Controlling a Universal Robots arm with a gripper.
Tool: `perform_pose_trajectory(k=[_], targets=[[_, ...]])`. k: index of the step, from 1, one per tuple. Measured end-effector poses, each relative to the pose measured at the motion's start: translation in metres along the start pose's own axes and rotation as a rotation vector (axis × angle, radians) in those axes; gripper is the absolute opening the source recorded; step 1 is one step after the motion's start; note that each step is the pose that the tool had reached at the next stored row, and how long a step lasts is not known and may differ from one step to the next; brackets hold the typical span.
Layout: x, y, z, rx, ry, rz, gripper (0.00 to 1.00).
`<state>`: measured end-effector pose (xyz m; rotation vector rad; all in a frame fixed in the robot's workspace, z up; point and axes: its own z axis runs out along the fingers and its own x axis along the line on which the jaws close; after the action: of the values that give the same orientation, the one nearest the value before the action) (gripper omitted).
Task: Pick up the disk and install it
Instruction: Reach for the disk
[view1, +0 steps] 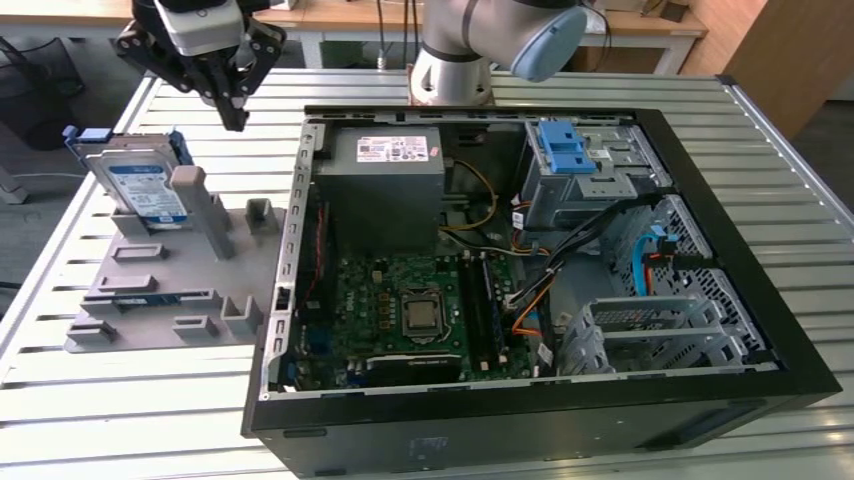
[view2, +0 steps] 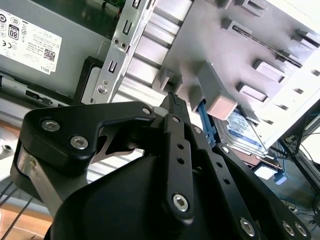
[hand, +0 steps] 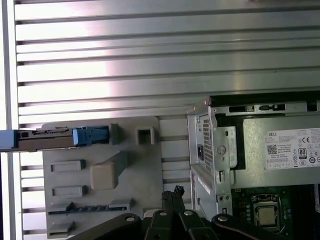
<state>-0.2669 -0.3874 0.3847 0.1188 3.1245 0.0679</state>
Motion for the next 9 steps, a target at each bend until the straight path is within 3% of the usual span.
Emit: perform_pose_trajectory(k=[9], targets=[[0.0105, 0.0016, 0.0006, 0.0001, 0.0008, 0.000, 0.11]])
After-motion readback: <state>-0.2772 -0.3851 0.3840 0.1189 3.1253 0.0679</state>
